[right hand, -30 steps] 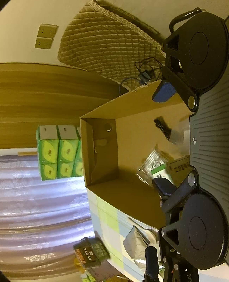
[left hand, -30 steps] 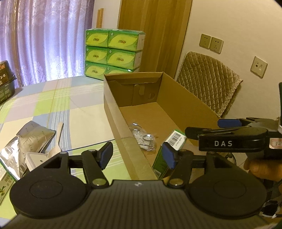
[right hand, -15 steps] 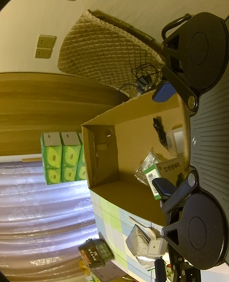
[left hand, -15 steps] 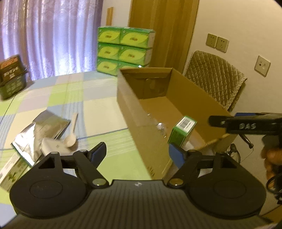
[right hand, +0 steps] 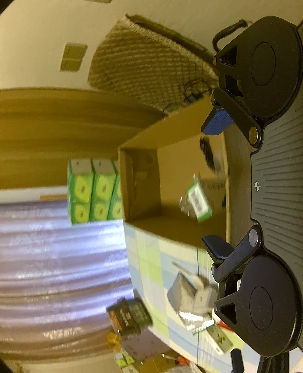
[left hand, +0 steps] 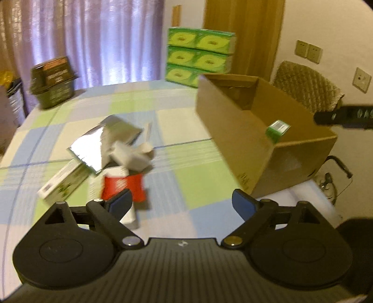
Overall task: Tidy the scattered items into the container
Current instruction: 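Move both grippers back from the cardboard box toward the table items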
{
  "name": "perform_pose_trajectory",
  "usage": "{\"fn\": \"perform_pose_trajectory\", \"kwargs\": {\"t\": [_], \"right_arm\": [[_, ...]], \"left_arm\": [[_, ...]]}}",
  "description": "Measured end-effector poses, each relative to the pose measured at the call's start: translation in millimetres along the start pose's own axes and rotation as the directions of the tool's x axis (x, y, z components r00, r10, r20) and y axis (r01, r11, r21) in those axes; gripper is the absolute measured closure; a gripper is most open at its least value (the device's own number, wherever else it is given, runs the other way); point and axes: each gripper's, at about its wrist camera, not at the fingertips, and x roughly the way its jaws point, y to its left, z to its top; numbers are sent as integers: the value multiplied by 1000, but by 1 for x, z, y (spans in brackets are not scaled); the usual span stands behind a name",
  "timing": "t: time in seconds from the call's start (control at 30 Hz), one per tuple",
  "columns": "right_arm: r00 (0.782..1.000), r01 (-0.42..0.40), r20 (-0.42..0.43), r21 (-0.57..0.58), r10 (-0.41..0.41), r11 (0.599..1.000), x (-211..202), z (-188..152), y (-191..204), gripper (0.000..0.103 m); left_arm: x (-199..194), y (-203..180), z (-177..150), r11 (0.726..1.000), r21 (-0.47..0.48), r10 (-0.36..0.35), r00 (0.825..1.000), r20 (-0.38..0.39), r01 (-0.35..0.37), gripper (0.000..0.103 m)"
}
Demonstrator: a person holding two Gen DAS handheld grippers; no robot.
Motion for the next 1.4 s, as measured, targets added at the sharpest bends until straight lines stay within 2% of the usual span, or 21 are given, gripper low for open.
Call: {"fn": "perform_pose_trajectory", "kwargs": {"t": [0.13,0.37,0.63,0.93,1.4], "right_arm": [[998,-63,3,-32,63,998,-7,-2,35,6],[986,-167,-45,-93,164,981,0,-16,94,6],[969,-226,-125,-107,212,968,20,-33,125,6],[956,-258,-172,-113,237,959,45,-34,146,6],[944,-254,-239,-85,227,964,110,-35,146,6]], "left_arm": [[-14,28,-17,998,-24,53,999,-8,-54,10],[-36,70,-36,988,-64,141,990,-7,-141,8],[-35,87,-46,982,-76,173,985,-19,-174,8],[-9,88,-51,987,-58,149,988,-30,-150,8],[73,78,-40,993,-17,120,992,-39,-121,8]]}}
